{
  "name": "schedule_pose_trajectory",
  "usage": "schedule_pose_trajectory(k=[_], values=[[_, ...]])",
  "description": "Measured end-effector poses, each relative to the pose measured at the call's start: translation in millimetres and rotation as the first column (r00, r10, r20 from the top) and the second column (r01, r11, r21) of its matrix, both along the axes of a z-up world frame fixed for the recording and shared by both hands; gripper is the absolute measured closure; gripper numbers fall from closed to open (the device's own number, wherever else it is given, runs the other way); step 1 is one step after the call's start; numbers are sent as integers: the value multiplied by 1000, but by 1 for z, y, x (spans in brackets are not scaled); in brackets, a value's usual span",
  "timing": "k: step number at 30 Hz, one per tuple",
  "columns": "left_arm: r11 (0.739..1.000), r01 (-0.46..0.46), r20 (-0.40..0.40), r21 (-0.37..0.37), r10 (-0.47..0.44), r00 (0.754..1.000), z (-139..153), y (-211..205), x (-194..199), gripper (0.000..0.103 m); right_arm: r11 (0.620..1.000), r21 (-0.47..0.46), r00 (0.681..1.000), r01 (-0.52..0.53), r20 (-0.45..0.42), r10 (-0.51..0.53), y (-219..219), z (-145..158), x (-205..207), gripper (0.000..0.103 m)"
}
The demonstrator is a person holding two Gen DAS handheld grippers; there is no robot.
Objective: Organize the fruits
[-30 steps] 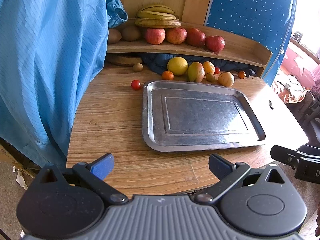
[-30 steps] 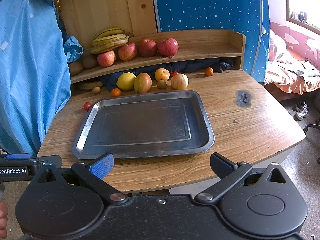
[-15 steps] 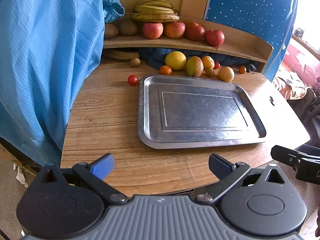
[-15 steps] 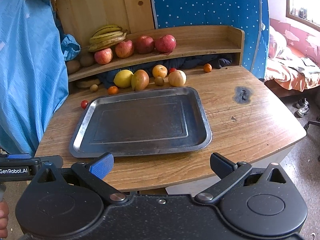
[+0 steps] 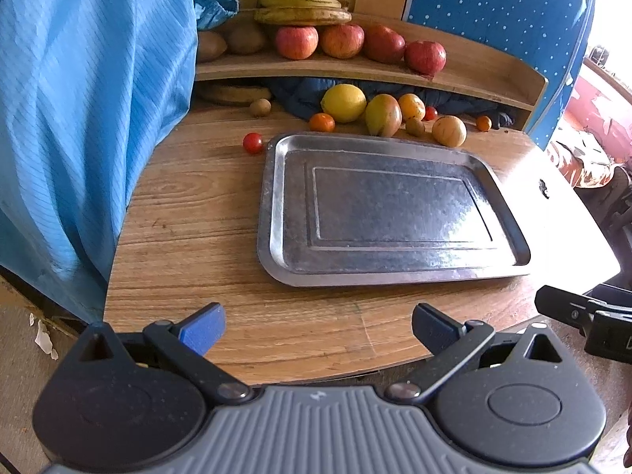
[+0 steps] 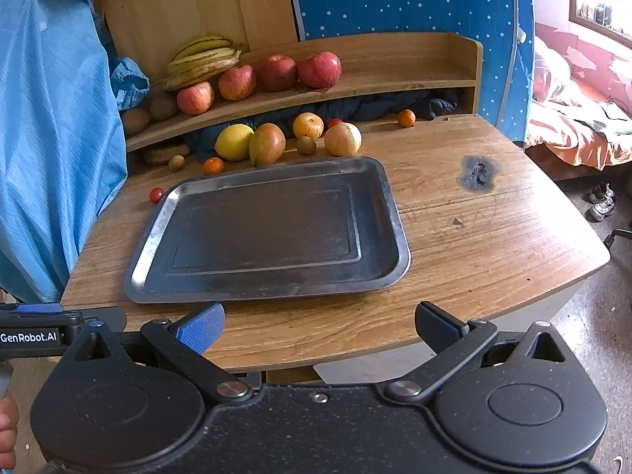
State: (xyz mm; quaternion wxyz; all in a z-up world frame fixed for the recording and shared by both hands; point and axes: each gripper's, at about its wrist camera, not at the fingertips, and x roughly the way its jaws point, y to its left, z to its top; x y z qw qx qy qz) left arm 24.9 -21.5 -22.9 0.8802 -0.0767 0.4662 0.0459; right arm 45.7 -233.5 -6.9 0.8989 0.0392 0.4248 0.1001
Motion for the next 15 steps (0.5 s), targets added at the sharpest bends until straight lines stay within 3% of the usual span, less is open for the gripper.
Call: schedule_pose_trajectory(k=[15], values=[[997,-79,-54,0,79,995,-9,-8,31,1,998,7,997,-67,-46,67,-10,-12,40,1]])
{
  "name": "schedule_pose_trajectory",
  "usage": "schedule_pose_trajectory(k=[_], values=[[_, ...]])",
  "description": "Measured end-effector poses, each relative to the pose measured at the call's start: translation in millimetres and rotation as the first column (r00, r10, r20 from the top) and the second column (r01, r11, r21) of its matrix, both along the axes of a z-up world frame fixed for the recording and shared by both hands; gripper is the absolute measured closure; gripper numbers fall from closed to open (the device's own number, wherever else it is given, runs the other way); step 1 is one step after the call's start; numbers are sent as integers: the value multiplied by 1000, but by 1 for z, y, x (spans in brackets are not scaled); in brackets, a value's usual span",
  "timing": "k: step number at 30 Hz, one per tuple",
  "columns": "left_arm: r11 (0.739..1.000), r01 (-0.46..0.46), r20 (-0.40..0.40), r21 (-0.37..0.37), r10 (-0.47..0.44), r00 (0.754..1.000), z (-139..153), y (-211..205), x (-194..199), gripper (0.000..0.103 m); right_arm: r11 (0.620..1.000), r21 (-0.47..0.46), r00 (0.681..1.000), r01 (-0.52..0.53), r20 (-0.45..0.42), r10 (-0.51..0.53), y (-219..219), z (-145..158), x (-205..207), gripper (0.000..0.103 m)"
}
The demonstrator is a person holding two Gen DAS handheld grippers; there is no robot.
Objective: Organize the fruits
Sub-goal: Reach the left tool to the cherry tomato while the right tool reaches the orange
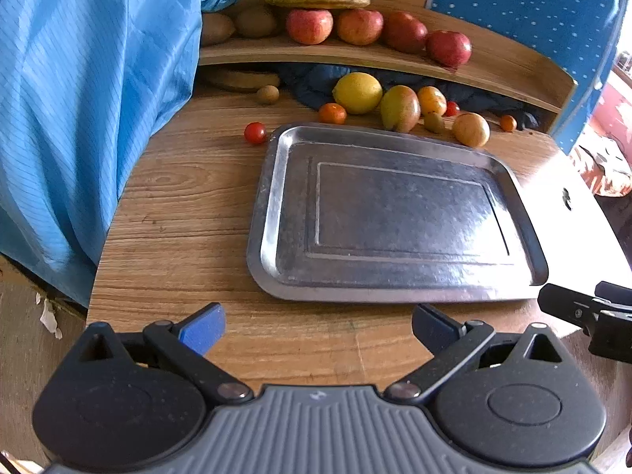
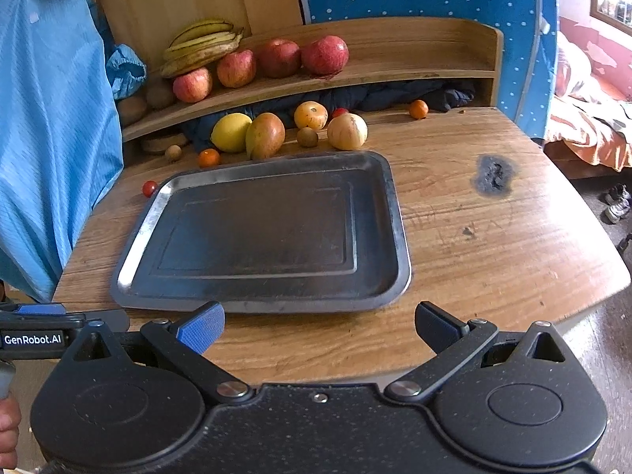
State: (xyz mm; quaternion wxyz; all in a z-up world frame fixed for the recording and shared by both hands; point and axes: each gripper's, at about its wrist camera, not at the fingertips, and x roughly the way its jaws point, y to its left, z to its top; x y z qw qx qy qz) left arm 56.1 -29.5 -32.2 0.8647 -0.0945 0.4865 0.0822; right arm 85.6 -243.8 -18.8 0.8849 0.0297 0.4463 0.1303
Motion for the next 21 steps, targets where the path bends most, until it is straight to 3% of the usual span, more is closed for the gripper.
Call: schedule_pose_trajectory(k=[15,21], values=[[993,-119,-18,-1,118,993,-5,-16,48,1,990,38,990,-138,11,138,-12,-4,63,1],[984,-179,-1,-4,179,984,0,-25,65,1,961,91,962,-262,99,253,-23,5,81,0]])
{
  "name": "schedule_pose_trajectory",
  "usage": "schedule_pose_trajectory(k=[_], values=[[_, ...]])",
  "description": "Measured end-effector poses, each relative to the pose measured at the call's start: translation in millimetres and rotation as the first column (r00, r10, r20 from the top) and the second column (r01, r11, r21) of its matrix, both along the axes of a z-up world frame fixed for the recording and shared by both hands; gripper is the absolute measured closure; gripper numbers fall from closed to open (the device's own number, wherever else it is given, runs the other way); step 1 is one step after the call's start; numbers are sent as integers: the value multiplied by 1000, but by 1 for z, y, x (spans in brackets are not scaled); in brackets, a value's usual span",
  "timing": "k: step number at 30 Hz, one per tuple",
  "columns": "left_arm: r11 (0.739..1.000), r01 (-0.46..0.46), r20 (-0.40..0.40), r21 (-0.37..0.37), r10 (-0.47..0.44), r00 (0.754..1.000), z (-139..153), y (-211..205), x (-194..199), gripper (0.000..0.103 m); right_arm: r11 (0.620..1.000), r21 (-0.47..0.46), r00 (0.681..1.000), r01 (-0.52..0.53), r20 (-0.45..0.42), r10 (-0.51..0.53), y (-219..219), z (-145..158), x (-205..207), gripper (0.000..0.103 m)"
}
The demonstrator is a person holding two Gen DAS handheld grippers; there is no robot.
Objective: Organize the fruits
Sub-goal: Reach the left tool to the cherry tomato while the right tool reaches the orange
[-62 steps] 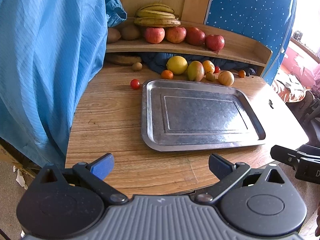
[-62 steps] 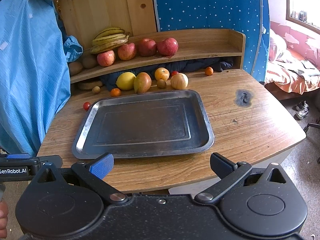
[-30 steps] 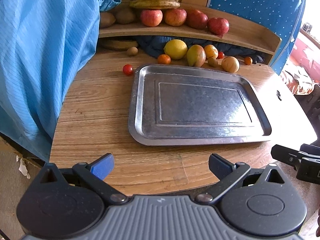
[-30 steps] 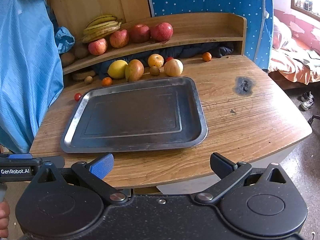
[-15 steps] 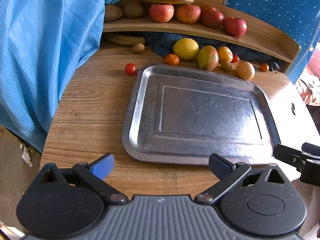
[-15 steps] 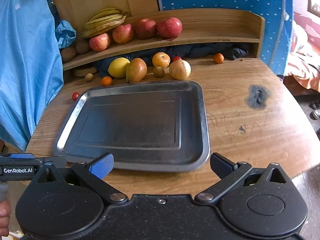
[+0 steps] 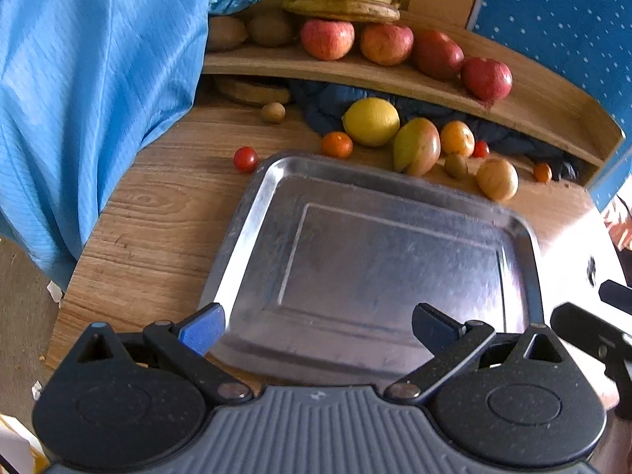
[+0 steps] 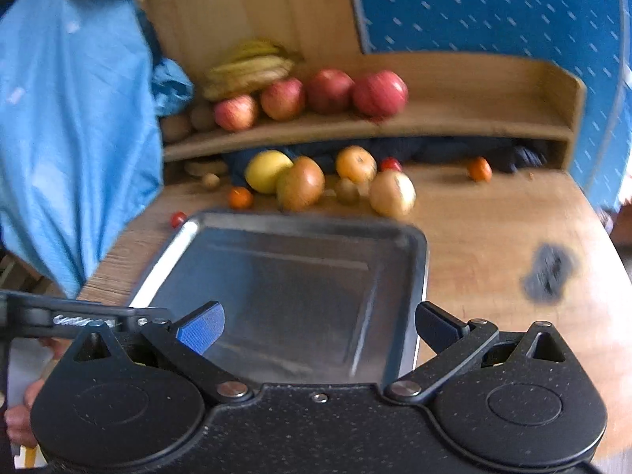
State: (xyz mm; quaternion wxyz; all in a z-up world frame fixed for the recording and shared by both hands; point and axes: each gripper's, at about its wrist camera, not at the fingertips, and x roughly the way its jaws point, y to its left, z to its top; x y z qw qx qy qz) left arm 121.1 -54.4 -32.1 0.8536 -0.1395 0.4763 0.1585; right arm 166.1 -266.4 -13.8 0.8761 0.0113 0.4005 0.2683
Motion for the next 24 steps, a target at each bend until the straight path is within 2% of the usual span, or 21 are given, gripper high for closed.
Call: schedule_pose_trajectory(k=[6,12,19,24], values=[[994,-109,-3,7,109,994,2,6,11,1,997,11,996,-77,56,76,-10,6,17,0],[981,-192,-4,34,192,981,7,23,7,1,992,38,991,-122,51,120,-17,2,28,0],[971,-234,-9,50,234,972,13,45,9,1,981,46,982,-190,30,189,1,0,32,0],[973,-229,-5,30,229,973,12,66,19,1,976,40,976,-216,18,215,19,0,34,1]])
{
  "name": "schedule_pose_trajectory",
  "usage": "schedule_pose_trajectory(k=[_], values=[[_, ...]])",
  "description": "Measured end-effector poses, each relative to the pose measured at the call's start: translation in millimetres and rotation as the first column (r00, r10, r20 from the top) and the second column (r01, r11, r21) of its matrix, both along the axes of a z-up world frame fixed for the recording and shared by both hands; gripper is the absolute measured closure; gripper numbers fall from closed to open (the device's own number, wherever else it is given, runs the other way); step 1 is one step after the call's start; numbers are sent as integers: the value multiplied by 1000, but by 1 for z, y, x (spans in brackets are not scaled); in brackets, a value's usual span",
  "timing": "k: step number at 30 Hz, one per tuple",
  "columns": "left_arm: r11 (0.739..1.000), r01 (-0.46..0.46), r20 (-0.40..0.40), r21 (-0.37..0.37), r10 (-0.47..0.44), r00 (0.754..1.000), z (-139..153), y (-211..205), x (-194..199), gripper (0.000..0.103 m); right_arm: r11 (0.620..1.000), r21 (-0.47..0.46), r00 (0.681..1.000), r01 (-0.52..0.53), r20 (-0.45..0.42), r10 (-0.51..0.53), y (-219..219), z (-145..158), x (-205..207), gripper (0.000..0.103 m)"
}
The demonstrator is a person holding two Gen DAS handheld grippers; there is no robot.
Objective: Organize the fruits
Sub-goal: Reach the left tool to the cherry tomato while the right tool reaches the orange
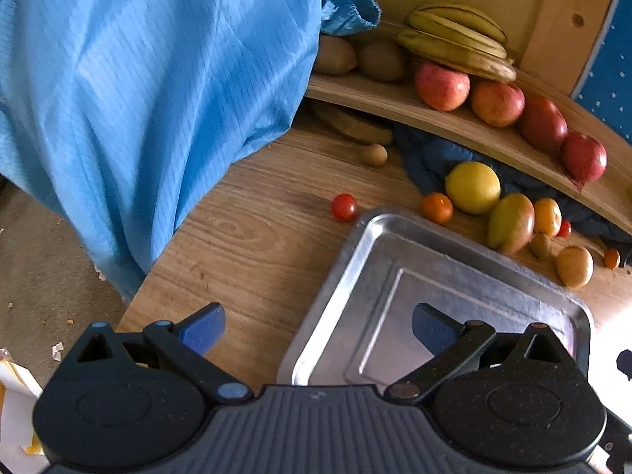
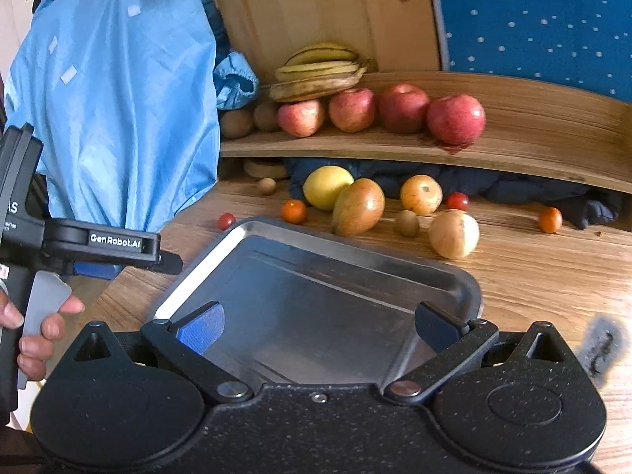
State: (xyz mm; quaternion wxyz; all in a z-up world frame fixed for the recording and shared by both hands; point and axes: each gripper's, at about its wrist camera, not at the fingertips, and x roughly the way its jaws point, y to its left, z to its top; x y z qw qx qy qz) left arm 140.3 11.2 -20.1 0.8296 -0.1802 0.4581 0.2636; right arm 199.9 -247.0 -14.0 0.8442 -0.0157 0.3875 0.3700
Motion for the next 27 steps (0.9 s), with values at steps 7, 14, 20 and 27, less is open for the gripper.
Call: schedule_pose_trajectory(k=[7,14,20,27], values=[[998,45,12,-49,-44,999,-8,41,17,1,1000,-21,1000,3,-14,-3,32,2,12,1],[992,98,0,-76,-99,995,-20,76,41,1,999,-47,999,26,-31,-28,69,-2,27,2],[984,131,-17,-123,-134,991,-35,98,60,1,997,-68,998,43,-40,-45,98,-10,38,9],[969,169,-21,-179,-176,984,-50,112,77,4,993,-100,997,62,-31,-66,129,-15,52,15]])
